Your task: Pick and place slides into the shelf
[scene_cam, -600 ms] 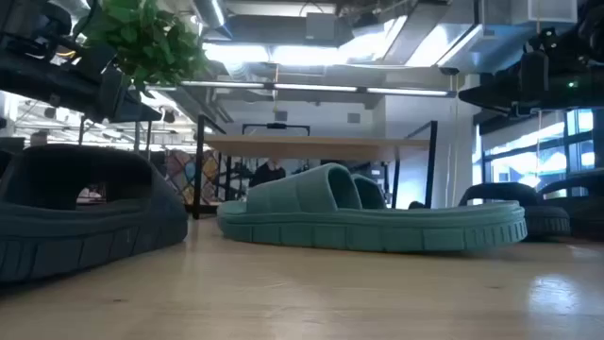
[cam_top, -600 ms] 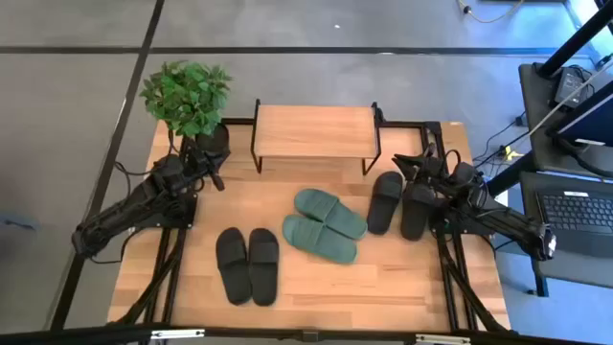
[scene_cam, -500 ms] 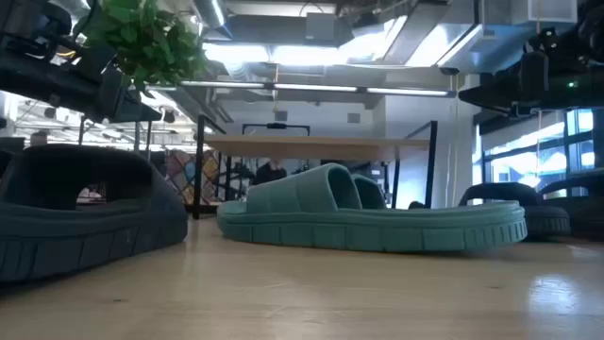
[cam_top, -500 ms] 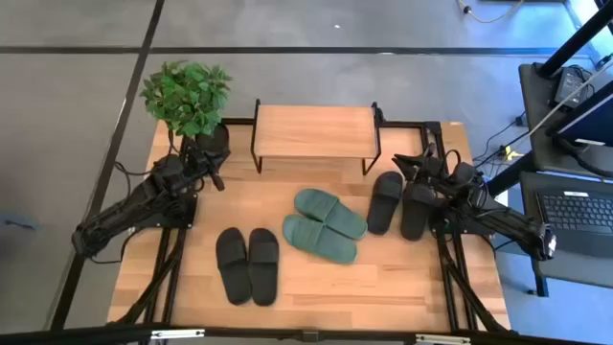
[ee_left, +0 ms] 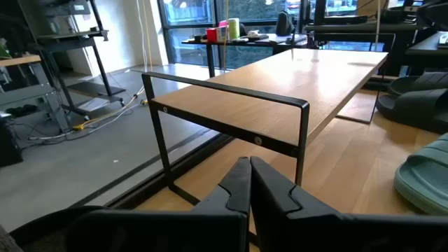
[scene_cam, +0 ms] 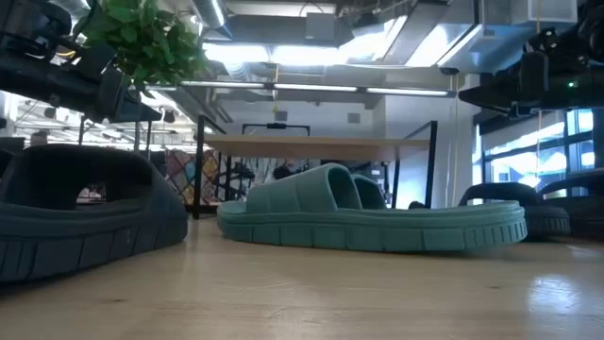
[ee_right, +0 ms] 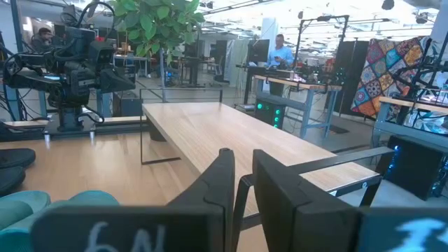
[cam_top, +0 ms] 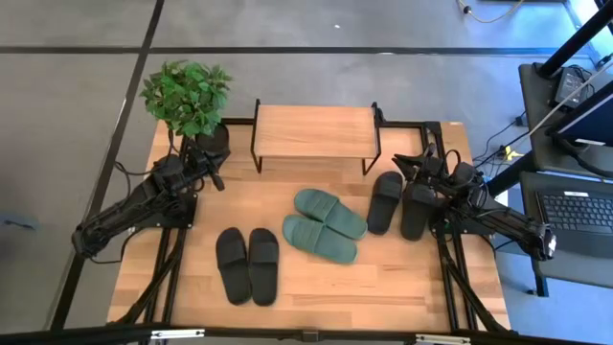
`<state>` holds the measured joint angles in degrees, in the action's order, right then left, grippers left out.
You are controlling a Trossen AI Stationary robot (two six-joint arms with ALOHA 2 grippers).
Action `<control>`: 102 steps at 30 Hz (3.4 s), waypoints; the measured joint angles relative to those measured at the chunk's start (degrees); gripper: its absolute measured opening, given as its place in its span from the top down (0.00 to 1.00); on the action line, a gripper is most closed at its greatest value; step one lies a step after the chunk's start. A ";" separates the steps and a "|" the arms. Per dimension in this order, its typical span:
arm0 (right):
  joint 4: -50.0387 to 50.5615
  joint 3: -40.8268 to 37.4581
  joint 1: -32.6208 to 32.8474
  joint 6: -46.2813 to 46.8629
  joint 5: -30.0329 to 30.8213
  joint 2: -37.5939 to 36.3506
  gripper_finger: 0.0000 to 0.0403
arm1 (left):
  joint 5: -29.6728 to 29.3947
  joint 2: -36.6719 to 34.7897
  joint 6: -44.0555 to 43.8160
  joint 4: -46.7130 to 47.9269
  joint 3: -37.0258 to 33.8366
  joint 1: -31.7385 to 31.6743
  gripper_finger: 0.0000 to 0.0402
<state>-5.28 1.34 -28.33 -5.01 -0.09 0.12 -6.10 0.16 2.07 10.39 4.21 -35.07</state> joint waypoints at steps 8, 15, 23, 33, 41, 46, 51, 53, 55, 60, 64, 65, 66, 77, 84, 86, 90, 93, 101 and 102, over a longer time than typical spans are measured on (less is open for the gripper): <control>-0.02 -0.01 0.02 0.02 0.02 0.02 0.86 | -0.01 0.00 0.01 0.00 0.00 0.00 1.00; 0.00 -0.01 0.00 0.02 0.02 0.02 0.86 | -0.01 0.01 0.00 -0.01 0.02 0.00 1.00; -0.02 -0.02 0.01 0.02 0.02 0.02 0.86 | -0.01 -0.01 0.00 -0.01 0.02 0.00 1.00; 0.00 0.00 0.01 0.01 0.01 0.02 0.86 | 0.00 0.00 0.00 -0.01 0.01 0.00 1.00; 0.00 -0.02 0.02 0.01 0.01 0.02 0.86 | -0.01 0.00 0.00 -0.02 0.00 0.00 1.00; -0.01 0.00 0.01 0.00 0.01 0.02 0.86 | 0.01 -0.01 0.00 0.01 0.01 0.00 1.00; -0.02 -0.02 0.00 0.02 0.00 0.02 0.86 | -0.01 0.01 0.02 -0.01 0.00 0.00 1.00; 0.00 -0.02 0.00 0.01 0.02 0.02 0.86 | 0.00 -0.02 0.01 -0.01 0.00 0.00 1.00; 0.00 0.00 0.00 0.02 0.00 0.02 0.86 | -0.01 -0.02 0.00 0.00 0.00 0.00 1.00; -0.01 -0.01 0.00 0.00 0.00 0.02 0.86 | -0.01 0.00 0.00 -0.02 0.00 0.00 1.00; 0.00 -0.02 0.02 0.02 0.02 0.02 0.86 | 0.01 -0.02 0.00 -0.02 0.00 0.00 1.00; -0.02 -0.02 0.02 0.00 0.02 0.02 0.86 | -0.01 -0.01 0.00 0.00 0.00 0.00 1.00; -0.01 0.00 0.01 0.02 0.01 0.02 0.86 | 0.00 -0.01 0.00 -0.02 0.02 0.00 1.00; 0.00 -0.02 0.01 0.01 0.01 0.02 0.86 | 0.00 -0.01 0.00 0.00 0.02 0.00 1.00; 0.00 -0.02 0.00 0.01 0.02 0.02 0.86 | 0.01 -0.02 0.00 -0.01 0.02 0.00 1.00; -0.01 -0.02 0.00 0.01 0.02 0.02 0.86 | 0.01 -0.02 0.00 -0.01 0.01 0.00 1.00; -0.02 0.00 0.00 0.02 0.02 0.02 0.86 | -0.01 -0.02 0.00 0.00 0.02 0.00 1.00; -0.04 -0.02 0.01 0.02 0.02 0.02 0.86 | 0.01 0.00 0.00 0.00 0.00 0.00 1.00; -0.09 -0.01 0.02 20.31 -0.60 0.02 0.86 | 0.00 -0.01 0.00 0.00 0.02 0.00 1.00; -0.09 -0.02 0.02 22.07 -0.64 0.00 0.86 | 0.01 -0.02 0.00 -0.02 0.00 0.00 1.00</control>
<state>-5.37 1.32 -28.32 17.06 -0.73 0.12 -6.09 0.14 2.07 10.37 4.21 -35.07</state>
